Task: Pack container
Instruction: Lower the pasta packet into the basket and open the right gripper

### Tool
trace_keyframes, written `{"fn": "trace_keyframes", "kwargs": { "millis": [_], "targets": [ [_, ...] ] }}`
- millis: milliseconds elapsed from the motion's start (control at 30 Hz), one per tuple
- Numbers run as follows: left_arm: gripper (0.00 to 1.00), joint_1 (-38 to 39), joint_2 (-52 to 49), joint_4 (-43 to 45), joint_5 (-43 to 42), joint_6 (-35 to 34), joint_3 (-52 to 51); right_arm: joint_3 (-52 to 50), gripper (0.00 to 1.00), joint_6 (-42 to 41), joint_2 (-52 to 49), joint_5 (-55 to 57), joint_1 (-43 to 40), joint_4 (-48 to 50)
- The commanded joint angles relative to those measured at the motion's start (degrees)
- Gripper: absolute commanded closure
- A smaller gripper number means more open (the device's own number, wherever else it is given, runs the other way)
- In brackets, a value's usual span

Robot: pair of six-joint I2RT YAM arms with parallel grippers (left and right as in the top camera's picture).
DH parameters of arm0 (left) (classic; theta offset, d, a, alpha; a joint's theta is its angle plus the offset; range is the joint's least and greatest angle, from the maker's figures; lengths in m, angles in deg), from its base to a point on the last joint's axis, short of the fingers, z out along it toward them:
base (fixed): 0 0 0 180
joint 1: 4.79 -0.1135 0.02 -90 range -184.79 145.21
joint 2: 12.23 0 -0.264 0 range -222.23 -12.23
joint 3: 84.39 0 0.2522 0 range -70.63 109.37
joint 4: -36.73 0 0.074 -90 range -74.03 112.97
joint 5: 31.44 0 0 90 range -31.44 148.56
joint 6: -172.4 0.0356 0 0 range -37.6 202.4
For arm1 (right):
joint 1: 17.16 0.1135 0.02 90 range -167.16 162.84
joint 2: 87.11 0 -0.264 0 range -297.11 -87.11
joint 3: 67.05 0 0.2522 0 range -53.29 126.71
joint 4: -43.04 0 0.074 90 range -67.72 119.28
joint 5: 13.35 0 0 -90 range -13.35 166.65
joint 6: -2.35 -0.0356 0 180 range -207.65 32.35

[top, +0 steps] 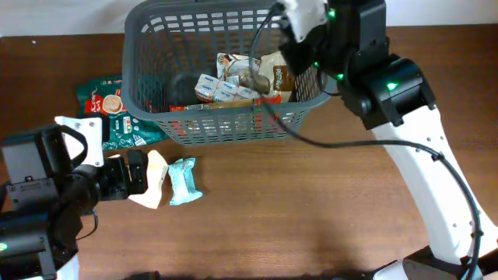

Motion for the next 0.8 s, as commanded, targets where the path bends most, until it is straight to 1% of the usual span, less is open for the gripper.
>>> {"fn": "trace_keyframes", "kwargs": {
  "millis": [0,67,233,367,467,600,700,767],
  "targets": [
    [0.01,-0.4,0.1,0.1,-0.8,0.9,0.1,0.6,0.97,-15.6,-1.7,6.7,-2.1,-1.2],
    [0.01,-0.4,0.1,0.1,-0.8,0.9,0.1,0.6,0.97,-20.0,-2.7,5.8,-3.3,-1.2],
    [0.01,-0.4,0.1,0.1,-0.8,0.9,0.1,0.9,0.97,-22.2,-5.6,4.1,-4.5,-0.6],
    [0.01,-0.4,0.1,0.1,-0.8,0.9,0.1,3.1,0.97,-22.9,-8.6,-1.0,-5.9,-1.6],
    [0.01,-0.4,0.1,0.1,-0.8,0.9,0.1,7.2,0.97,-23.7,-11.9,-4.2,-7.0,-4.5],
    [0.01,-0.4,0.1,0.1,-0.8,0.9,0.1,13.9,0.97,-23.2,-16.7,-3.9,-7.3,-10.3],
    [0.01,-0.4,0.1,0.1,-0.8,0.9,0.1,16.7,0.97,-22.1,-19.3,-3.8,-7.3,-14.0],
    [0.01,-0.4,0.1,0.1,-0.8,0.9,0.1,16.9,0.97,-21.9,-19.9,-2.5,-7.3,-15.2]
  ]
}}
